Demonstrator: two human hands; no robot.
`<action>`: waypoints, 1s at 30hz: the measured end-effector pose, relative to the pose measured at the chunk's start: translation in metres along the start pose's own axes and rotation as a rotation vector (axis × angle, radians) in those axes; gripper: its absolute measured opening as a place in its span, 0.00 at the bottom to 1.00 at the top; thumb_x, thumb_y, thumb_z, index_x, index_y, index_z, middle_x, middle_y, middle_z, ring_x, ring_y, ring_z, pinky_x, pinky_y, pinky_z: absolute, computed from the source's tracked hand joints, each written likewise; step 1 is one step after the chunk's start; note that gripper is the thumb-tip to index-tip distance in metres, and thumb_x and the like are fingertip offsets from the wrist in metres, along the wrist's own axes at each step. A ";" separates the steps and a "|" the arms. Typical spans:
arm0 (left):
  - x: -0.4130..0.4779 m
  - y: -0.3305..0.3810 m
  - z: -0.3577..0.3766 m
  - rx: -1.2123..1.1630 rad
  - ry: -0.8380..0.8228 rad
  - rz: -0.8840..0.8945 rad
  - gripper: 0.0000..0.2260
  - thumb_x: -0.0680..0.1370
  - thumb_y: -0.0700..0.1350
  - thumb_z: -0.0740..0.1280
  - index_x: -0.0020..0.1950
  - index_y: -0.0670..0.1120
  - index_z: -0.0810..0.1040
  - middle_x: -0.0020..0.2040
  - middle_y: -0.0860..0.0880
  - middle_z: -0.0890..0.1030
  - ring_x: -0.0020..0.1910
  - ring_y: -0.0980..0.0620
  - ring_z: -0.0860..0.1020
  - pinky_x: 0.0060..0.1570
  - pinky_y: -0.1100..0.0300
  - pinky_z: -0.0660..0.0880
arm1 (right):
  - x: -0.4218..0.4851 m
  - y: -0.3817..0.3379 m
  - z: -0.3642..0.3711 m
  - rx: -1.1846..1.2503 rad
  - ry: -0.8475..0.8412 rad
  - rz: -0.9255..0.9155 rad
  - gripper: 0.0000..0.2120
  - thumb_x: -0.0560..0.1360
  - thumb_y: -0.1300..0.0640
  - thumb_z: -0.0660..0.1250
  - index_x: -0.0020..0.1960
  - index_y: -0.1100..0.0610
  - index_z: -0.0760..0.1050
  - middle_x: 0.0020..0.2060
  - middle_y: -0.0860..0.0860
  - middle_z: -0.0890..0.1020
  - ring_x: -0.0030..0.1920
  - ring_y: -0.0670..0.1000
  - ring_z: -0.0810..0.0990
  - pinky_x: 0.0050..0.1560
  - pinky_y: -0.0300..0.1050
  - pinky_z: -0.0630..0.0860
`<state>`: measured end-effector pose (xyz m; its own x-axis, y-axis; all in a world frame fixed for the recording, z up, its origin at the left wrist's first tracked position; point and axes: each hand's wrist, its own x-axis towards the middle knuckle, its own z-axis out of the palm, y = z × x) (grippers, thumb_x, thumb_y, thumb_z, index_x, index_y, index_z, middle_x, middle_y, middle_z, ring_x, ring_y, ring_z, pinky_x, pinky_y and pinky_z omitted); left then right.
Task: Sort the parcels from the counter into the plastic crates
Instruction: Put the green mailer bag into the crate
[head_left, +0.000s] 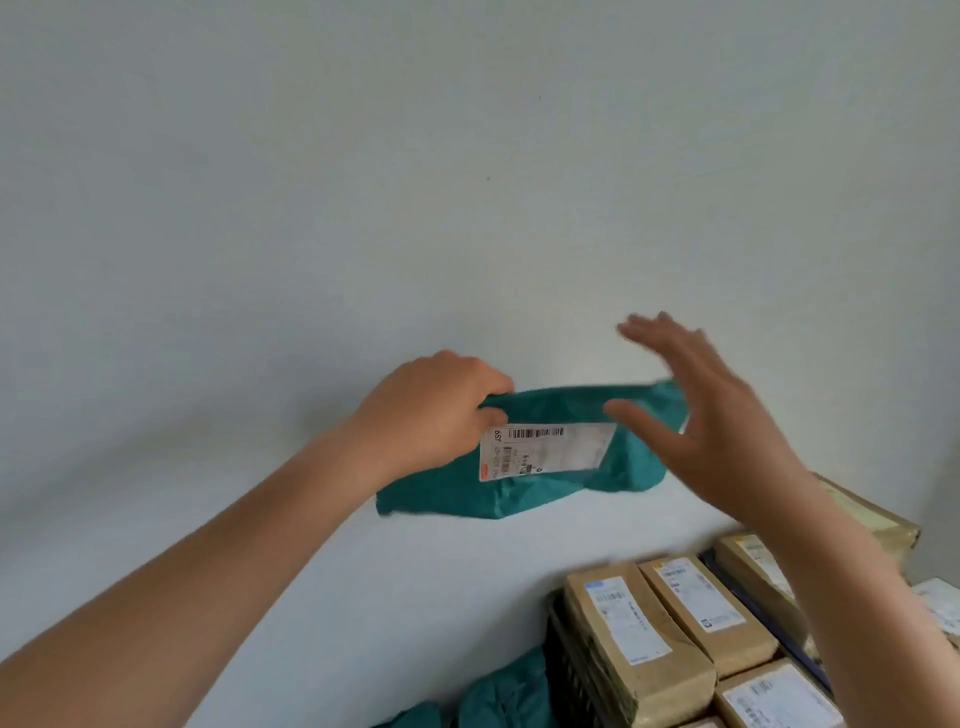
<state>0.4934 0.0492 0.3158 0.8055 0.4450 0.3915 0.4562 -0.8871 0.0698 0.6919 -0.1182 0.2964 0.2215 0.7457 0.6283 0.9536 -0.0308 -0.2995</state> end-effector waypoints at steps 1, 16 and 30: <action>0.005 0.005 -0.005 0.086 -0.030 0.058 0.08 0.84 0.48 0.65 0.46 0.51 0.80 0.38 0.54 0.79 0.37 0.52 0.78 0.35 0.56 0.72 | 0.003 -0.002 0.005 -0.047 -0.162 0.026 0.30 0.79 0.42 0.67 0.78 0.35 0.61 0.75 0.31 0.56 0.81 0.42 0.50 0.81 0.51 0.49; -0.013 0.002 0.062 -1.181 0.342 -0.371 0.28 0.76 0.63 0.74 0.73 0.55 0.73 0.70 0.57 0.80 0.69 0.58 0.78 0.73 0.52 0.72 | -0.002 0.011 0.059 1.019 0.124 0.602 0.10 0.81 0.53 0.70 0.57 0.58 0.84 0.50 0.53 0.89 0.49 0.58 0.89 0.55 0.61 0.84; -0.046 0.020 0.003 -1.433 0.298 -0.226 0.15 0.82 0.51 0.64 0.56 0.44 0.88 0.59 0.46 0.87 0.60 0.45 0.85 0.64 0.46 0.78 | -0.011 -0.027 0.011 1.000 0.044 0.362 0.20 0.79 0.38 0.63 0.52 0.51 0.87 0.52 0.54 0.89 0.55 0.61 0.86 0.63 0.68 0.79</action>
<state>0.4668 0.0116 0.2961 0.5838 0.7030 0.4061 -0.3373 -0.2450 0.9090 0.6619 -0.1179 0.2899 0.4840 0.7766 0.4033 0.2328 0.3300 -0.9148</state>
